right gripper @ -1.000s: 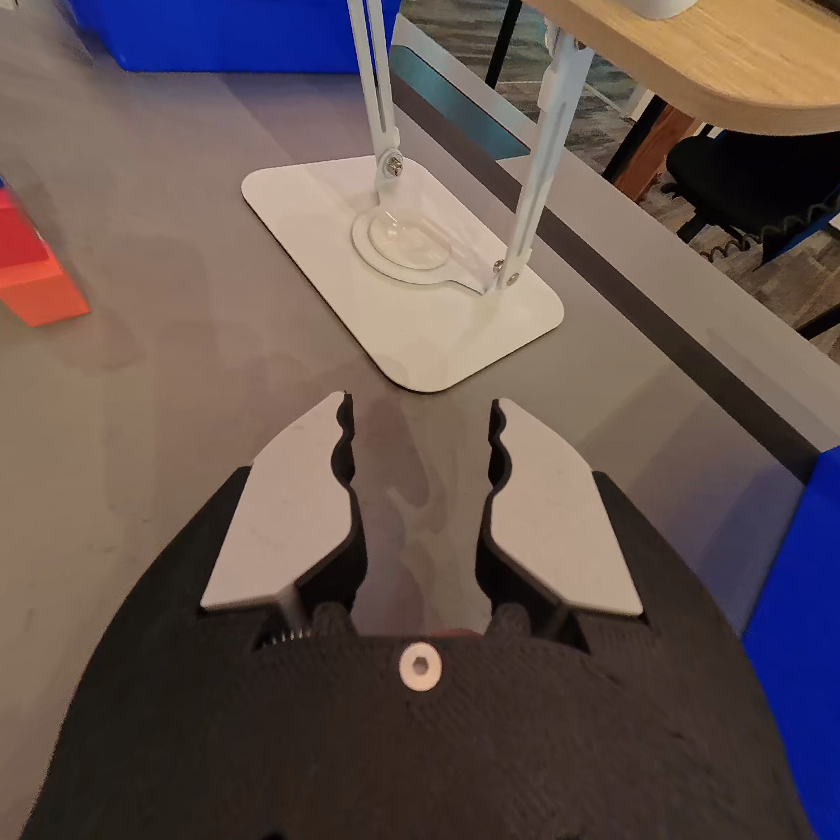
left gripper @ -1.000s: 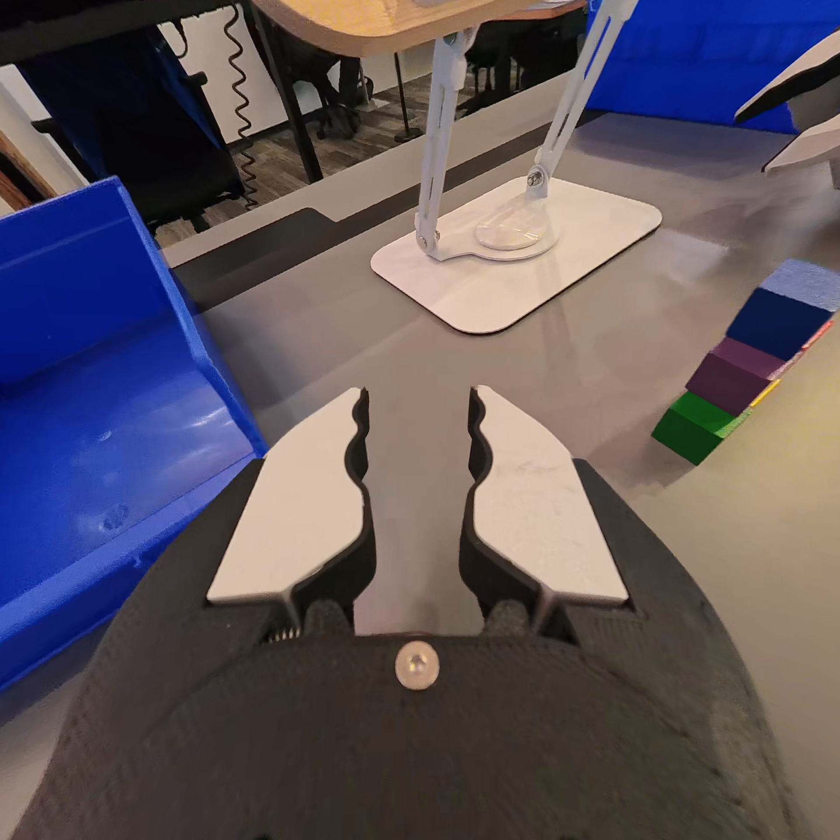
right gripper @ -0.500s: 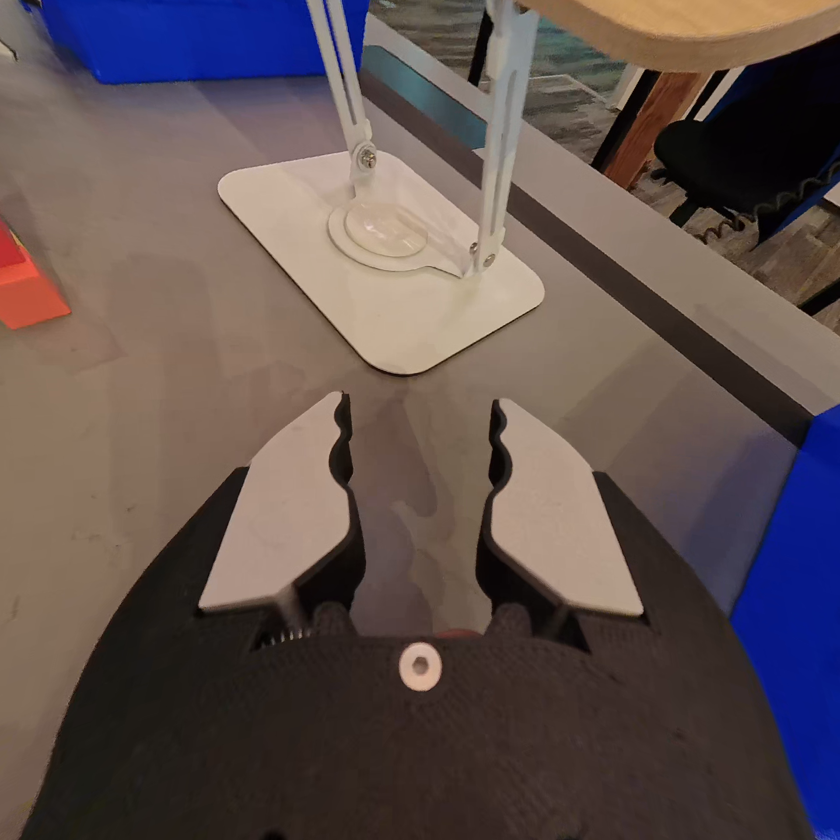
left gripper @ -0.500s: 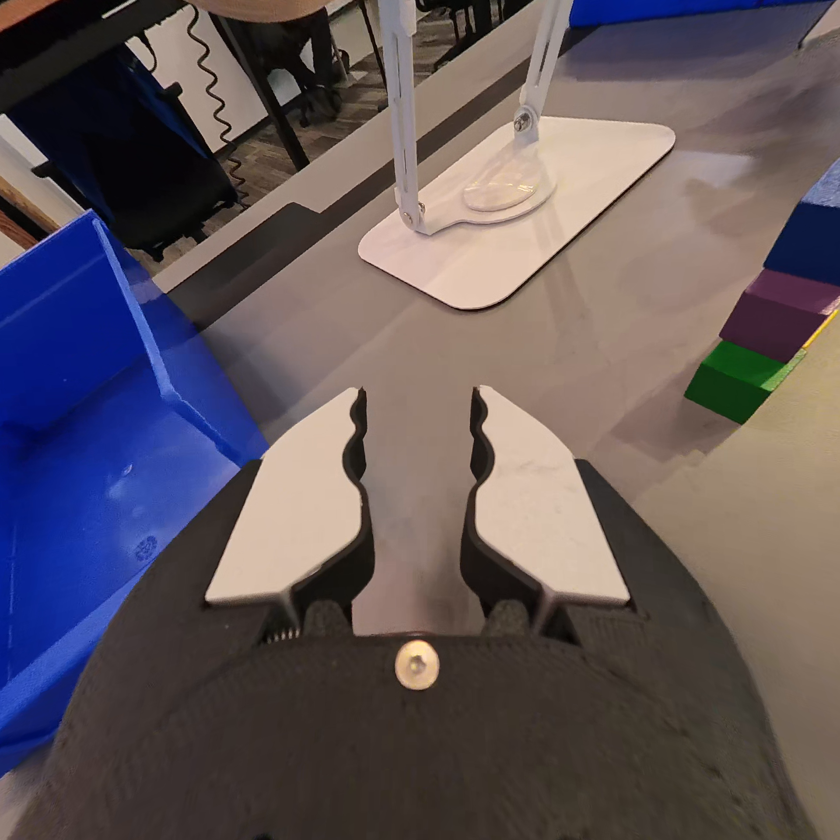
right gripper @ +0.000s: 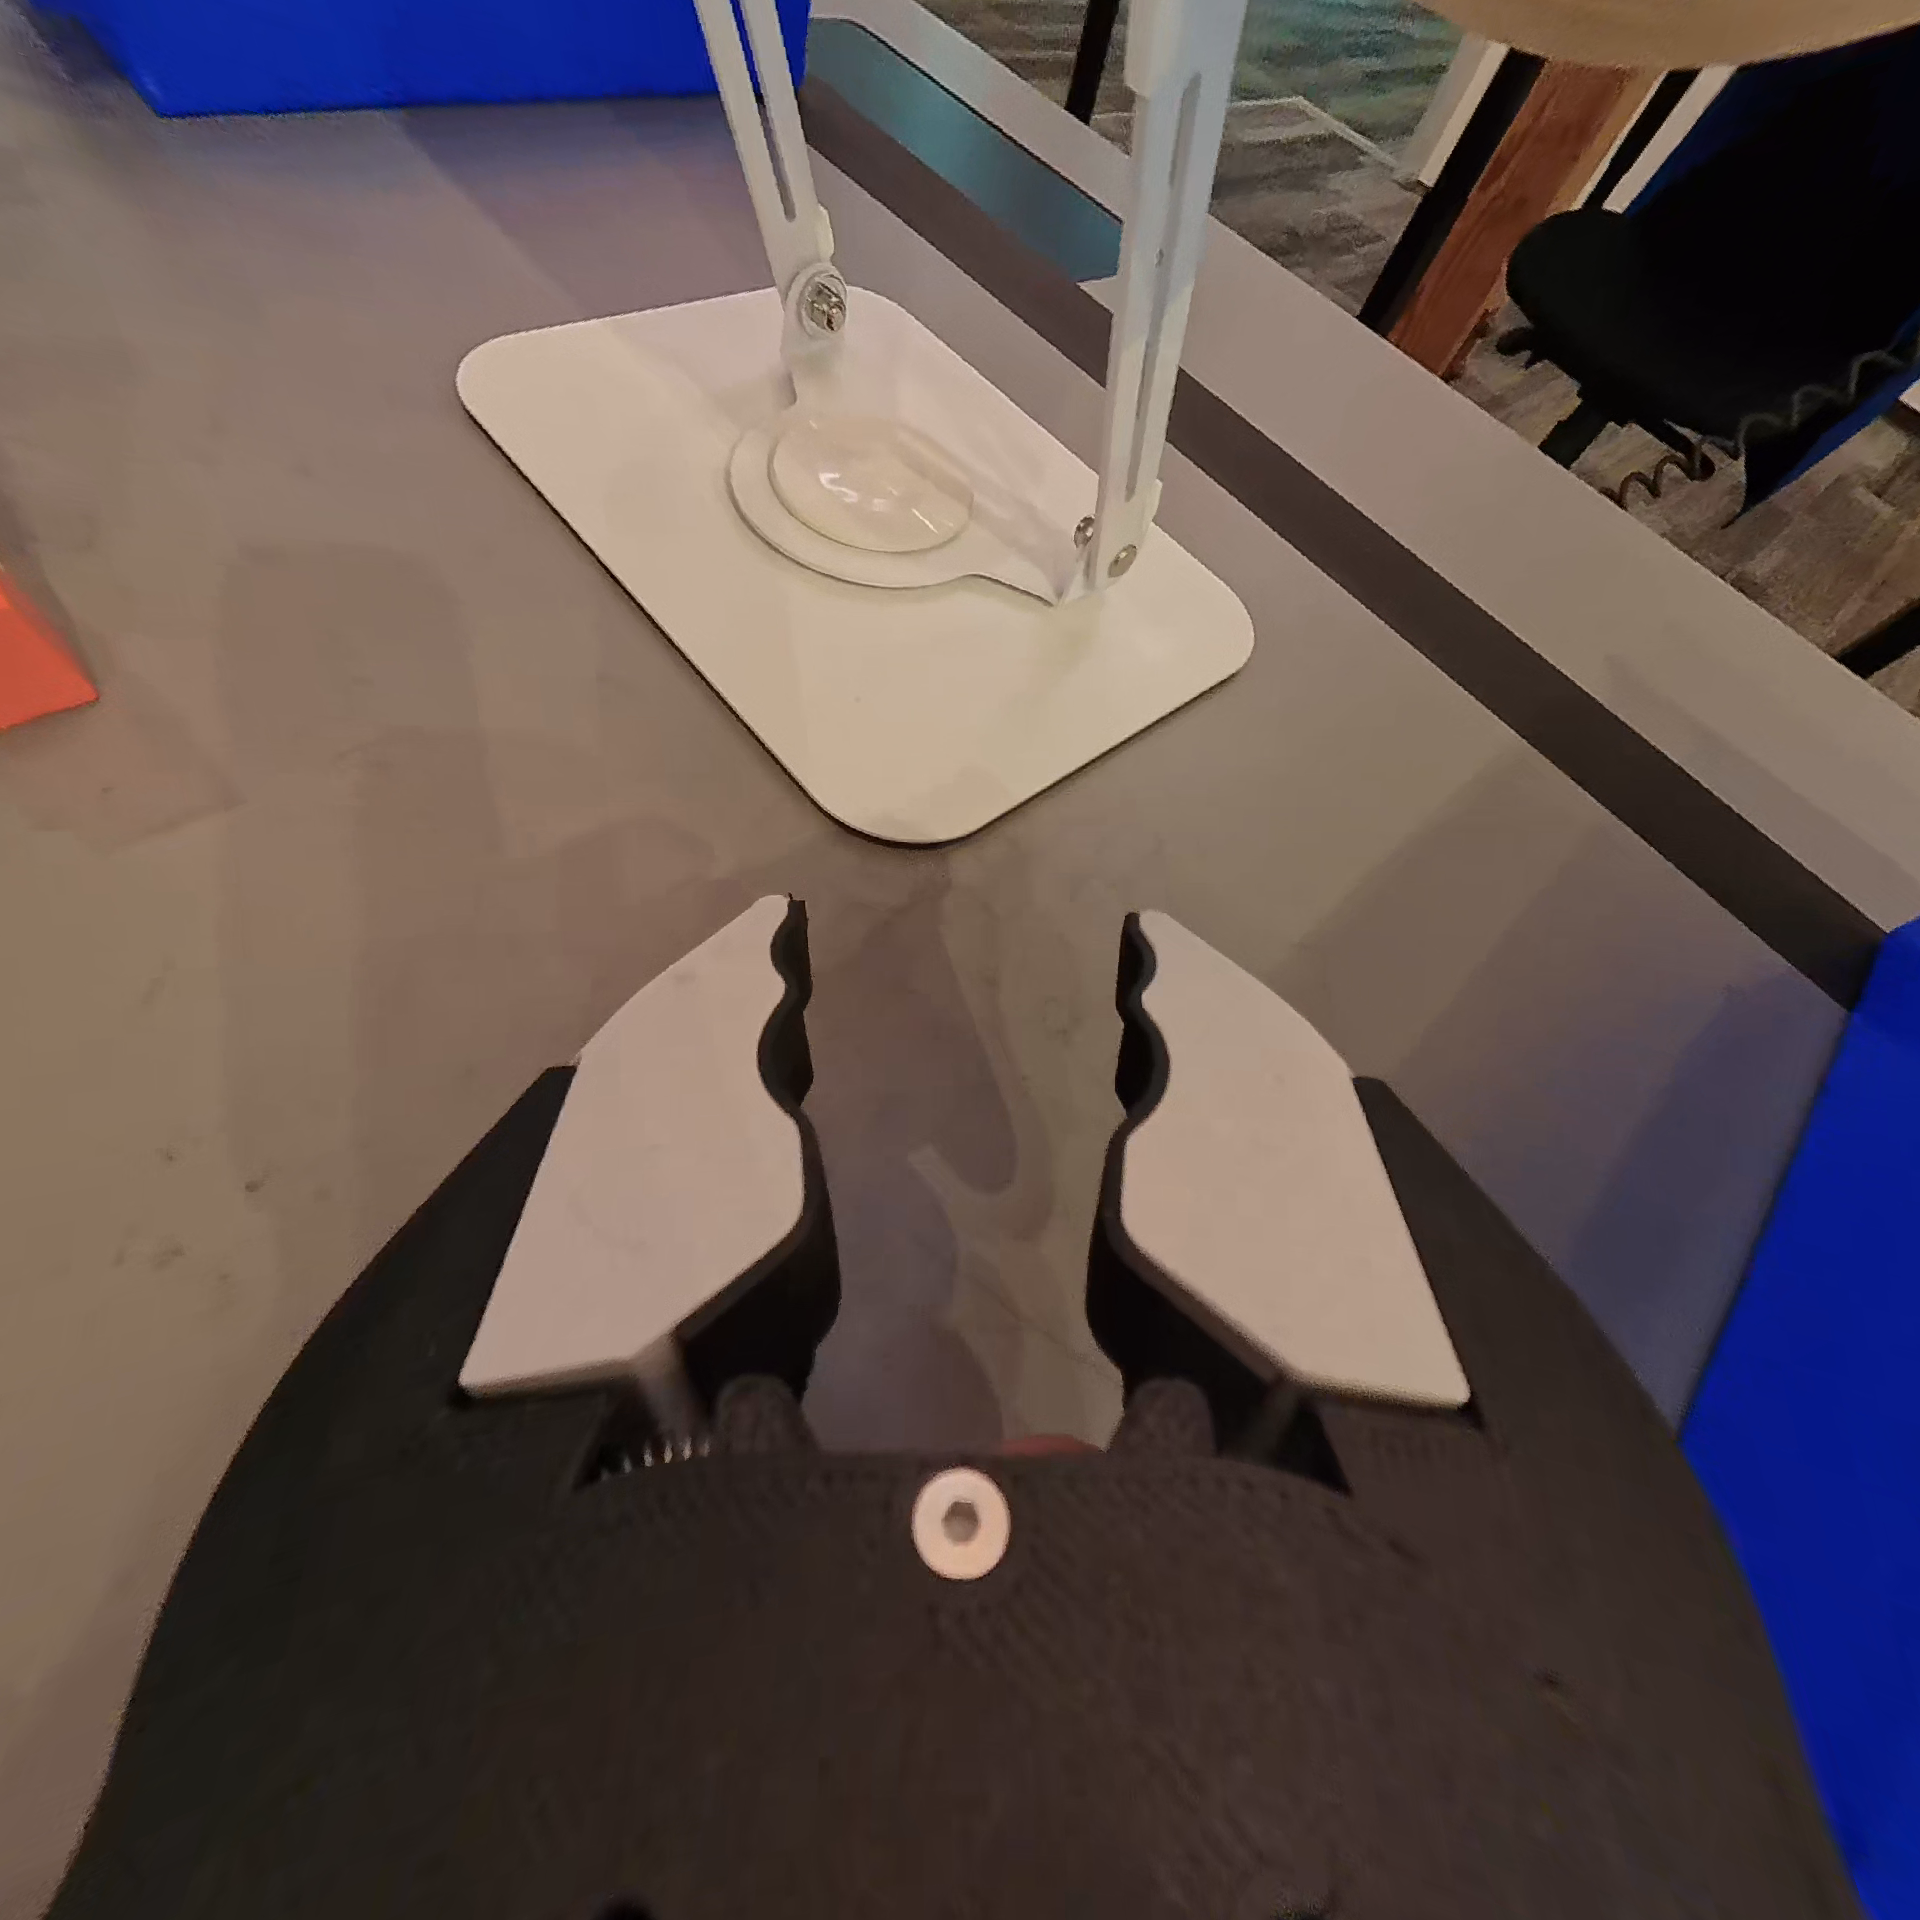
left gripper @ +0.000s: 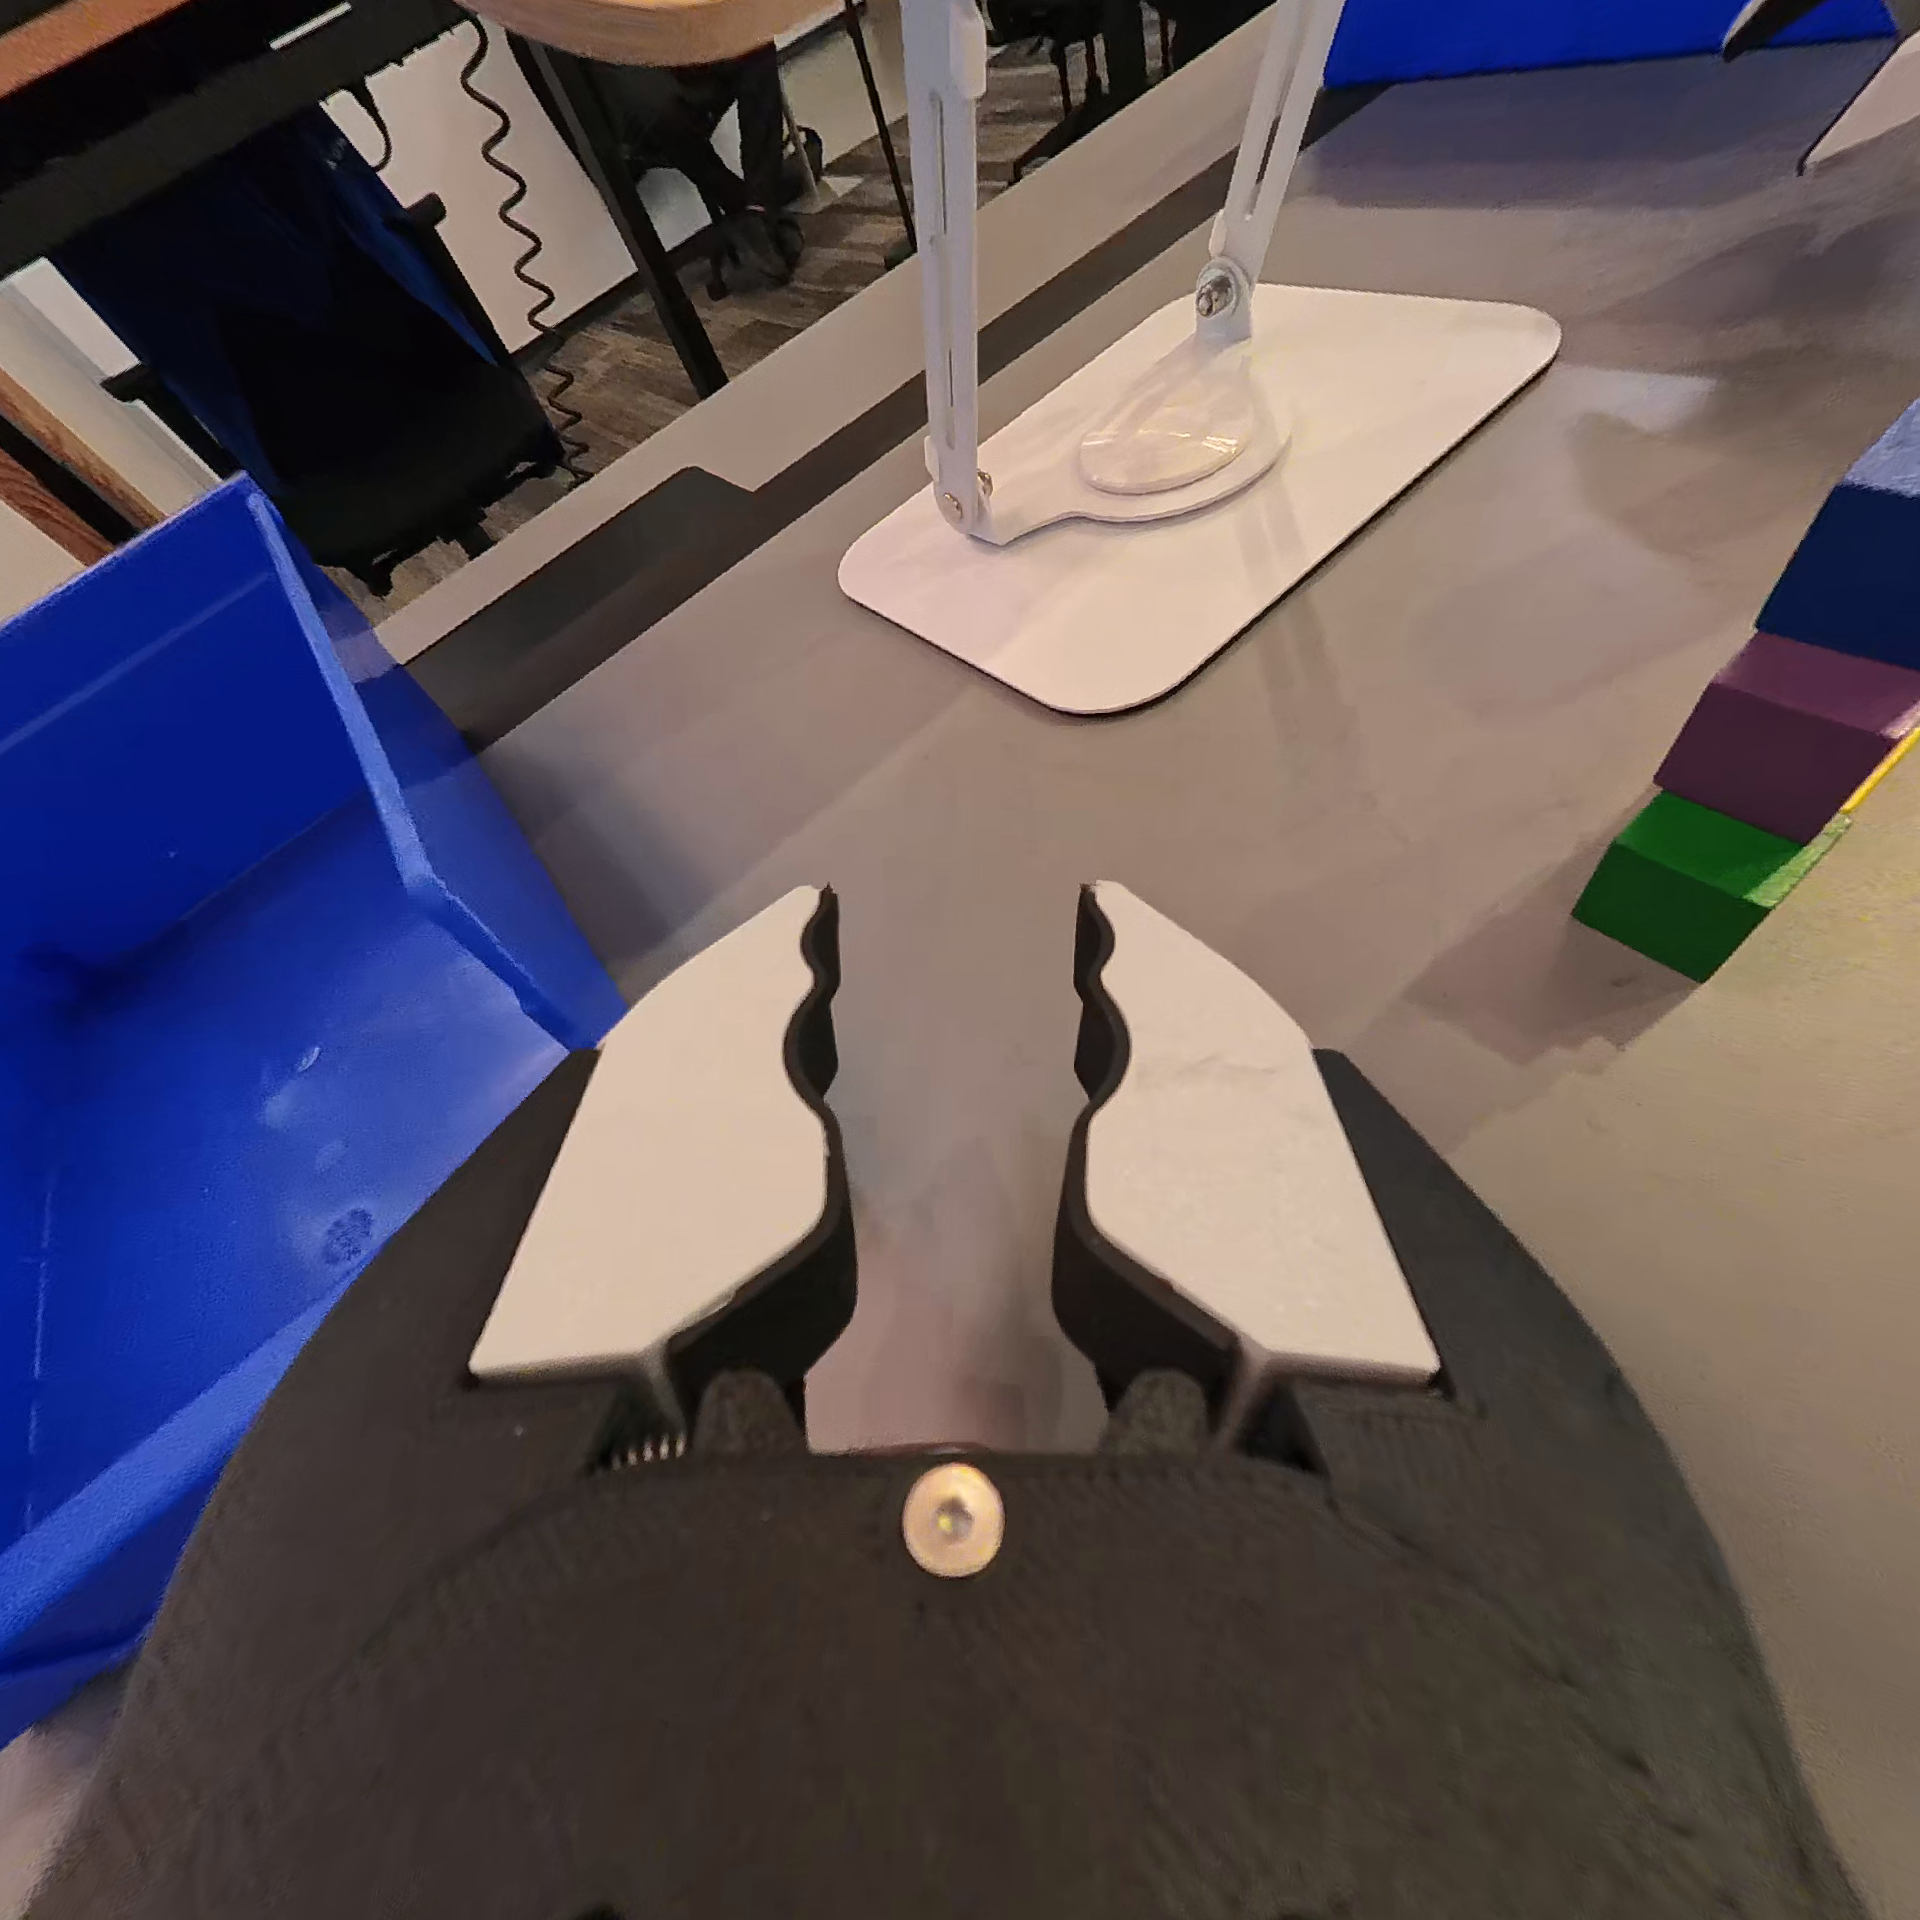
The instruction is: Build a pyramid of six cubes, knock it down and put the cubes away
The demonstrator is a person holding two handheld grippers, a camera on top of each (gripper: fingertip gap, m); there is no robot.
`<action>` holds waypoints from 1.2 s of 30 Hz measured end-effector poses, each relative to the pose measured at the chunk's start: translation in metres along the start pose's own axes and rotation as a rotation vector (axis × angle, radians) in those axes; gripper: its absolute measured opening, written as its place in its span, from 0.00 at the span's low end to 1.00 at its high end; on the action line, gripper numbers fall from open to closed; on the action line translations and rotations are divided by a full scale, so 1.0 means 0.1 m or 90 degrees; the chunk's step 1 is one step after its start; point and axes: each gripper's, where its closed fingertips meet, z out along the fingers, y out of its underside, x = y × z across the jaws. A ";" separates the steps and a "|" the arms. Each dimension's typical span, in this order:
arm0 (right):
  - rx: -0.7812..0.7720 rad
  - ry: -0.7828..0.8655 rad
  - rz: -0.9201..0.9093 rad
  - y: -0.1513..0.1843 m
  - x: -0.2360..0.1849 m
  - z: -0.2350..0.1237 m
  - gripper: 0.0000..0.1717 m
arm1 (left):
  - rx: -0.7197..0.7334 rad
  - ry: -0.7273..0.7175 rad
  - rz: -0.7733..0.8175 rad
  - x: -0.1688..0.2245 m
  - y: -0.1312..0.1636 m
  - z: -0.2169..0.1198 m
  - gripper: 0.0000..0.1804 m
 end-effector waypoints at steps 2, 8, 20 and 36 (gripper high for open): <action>-0.004 0.012 0.009 0.02 0.04 -0.01 0.34 | 0.014 -0.014 -0.018 -0.03 -0.03 -0.03 0.26; -0.011 0.019 0.016 0.04 0.07 -0.02 0.35 | 0.014 -0.045 -0.032 -0.12 -0.03 -0.05 0.32; -0.001 0.019 0.020 0.03 0.08 -0.07 0.35 | -0.013 -0.047 -0.011 -0.10 0.02 0.03 0.34; -0.005 0.022 0.031 0.03 0.08 -0.08 0.36 | -0.037 -0.115 -0.023 -0.20 0.09 -0.11 0.33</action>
